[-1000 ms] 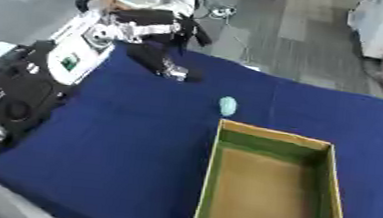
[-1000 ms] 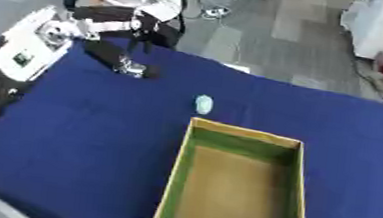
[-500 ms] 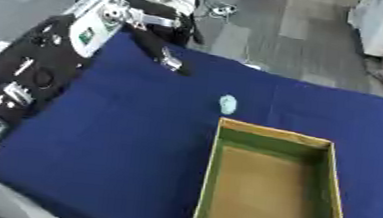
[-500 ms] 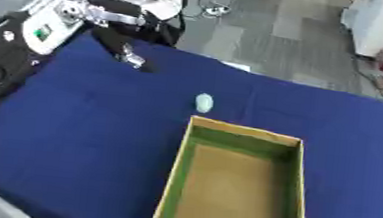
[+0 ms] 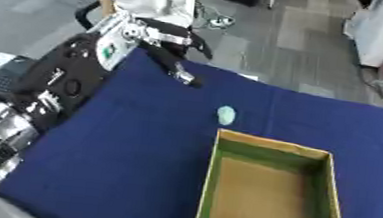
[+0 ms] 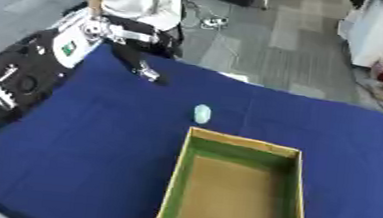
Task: Pick up objects on the table and place them in the box.
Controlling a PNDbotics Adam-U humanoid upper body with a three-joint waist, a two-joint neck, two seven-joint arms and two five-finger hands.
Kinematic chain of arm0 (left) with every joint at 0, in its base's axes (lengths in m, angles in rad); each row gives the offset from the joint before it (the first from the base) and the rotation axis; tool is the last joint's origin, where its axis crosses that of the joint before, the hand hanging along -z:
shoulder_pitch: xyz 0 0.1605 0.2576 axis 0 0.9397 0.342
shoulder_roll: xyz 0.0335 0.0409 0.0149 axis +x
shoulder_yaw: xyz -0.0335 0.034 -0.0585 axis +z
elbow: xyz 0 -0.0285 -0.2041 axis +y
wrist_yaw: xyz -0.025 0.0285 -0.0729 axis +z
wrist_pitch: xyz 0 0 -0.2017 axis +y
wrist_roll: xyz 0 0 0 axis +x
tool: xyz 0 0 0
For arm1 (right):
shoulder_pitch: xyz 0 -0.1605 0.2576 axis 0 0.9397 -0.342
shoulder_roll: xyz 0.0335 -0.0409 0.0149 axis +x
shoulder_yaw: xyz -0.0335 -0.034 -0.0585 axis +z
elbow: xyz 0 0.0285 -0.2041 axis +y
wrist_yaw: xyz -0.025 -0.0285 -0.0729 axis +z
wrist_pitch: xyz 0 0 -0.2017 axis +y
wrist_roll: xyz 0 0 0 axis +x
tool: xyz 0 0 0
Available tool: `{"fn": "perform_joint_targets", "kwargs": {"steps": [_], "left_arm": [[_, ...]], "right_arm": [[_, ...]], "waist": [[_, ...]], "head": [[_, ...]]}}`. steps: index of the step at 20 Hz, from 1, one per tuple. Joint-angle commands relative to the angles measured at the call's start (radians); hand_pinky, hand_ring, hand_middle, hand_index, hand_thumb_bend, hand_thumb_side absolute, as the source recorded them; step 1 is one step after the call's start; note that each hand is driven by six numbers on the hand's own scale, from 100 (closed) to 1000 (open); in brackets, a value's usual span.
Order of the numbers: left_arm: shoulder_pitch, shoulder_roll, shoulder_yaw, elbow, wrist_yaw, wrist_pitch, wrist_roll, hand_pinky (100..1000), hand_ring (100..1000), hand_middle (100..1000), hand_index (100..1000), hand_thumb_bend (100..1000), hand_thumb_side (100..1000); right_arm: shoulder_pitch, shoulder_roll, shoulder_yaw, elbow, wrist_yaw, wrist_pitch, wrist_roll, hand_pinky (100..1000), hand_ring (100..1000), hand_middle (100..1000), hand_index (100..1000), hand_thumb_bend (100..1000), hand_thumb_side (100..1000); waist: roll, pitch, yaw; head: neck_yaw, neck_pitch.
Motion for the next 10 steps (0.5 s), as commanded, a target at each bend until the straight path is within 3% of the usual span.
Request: {"fn": "perform_joint_targets", "kwargs": {"steps": [1, 5, 10], "left_arm": [[-0.042, 0.005, 0.019, 0.034, -0.053, -0.100, -0.131, 925, 869, 912, 955, 819, 625], [-0.066, -0.011, 0.032, 0.082, -0.120, -0.126, -0.162, 870, 843, 902, 950, 990, 559], [-0.087, -0.031, 0.049, 0.132, -0.205, -0.173, -0.154, 857, 831, 893, 951, 1000, 530]], "right_arm": [[-0.014, -0.028, -0.011, -0.016, -0.018, -0.292, -0.291, 154, 281, 292, 412, 100, 1000], [-0.024, -0.036, -0.017, -0.016, -0.037, -0.292, -0.291, 155, 280, 292, 412, 100, 1000], [-0.039, -0.049, -0.027, -0.016, -0.061, -0.292, -0.291, 157, 280, 292, 412, 100, 1000]], "waist": [[0.002, -0.007, -0.006], [0.005, -0.003, -0.017], [0.010, 0.003, -0.028]], "head": [[0.025, -0.032], [0.038, -0.034], [0.045, -0.037]]}}
